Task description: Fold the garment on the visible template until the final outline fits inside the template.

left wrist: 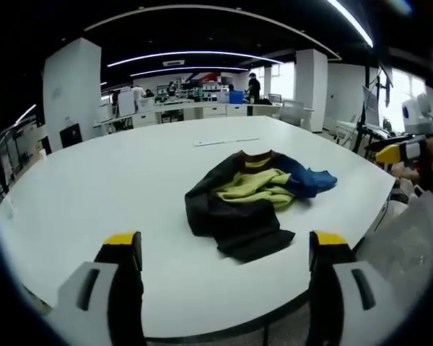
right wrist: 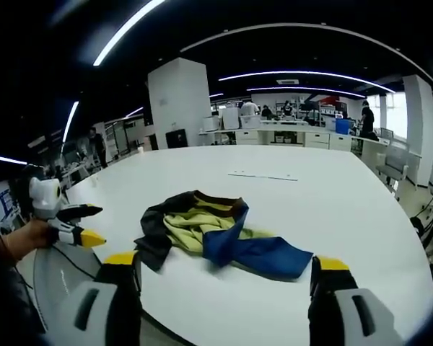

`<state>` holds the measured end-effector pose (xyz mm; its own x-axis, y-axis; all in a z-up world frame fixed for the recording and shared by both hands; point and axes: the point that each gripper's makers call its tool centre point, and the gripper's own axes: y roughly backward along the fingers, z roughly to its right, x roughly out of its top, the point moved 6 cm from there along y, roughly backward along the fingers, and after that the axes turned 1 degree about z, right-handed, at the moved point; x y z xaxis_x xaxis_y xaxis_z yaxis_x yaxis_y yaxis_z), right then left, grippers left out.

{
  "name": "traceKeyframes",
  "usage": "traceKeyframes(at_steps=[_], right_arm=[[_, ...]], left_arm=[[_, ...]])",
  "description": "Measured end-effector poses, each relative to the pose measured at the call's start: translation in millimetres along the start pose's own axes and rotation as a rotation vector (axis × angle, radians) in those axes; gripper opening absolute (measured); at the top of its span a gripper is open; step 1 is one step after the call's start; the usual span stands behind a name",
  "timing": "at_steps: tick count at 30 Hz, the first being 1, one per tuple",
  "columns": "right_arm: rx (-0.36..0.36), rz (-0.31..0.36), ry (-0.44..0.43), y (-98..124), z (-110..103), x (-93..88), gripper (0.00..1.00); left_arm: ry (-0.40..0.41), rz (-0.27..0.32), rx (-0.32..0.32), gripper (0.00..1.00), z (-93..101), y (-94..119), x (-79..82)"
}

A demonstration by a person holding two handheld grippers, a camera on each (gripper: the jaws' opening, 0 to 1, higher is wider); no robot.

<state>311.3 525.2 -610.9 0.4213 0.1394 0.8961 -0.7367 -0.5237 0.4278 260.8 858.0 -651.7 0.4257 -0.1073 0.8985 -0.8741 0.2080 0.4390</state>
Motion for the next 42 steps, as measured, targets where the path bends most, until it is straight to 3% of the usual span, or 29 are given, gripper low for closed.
traceKeyframes(at_steps=[7,17,21,32,42], right_arm=[[0.019,-0.003,-0.008,-5,4,-4.4,0.96],[0.078,-0.005,-0.02,-16,9,2.5,0.89],[0.099,-0.003,-0.038,-24,14,5.5,0.85],[0.186,-0.045,-0.051,-54,16,7.5,0.71],[0.221,-0.073,-0.053,-87,21,12.8,0.66]], left_arm=[[-0.007,0.001,0.006,0.89,-1.5,-1,0.9],[-0.023,0.014,0.01,0.68,-4.1,-6,10.5],[-0.042,0.014,0.016,0.65,-6.5,-13,19.8],[-0.111,0.069,-0.004,0.54,-15.1,-47,66.3],[-0.162,0.075,-0.079,0.5,-18.7,-90,91.2]])
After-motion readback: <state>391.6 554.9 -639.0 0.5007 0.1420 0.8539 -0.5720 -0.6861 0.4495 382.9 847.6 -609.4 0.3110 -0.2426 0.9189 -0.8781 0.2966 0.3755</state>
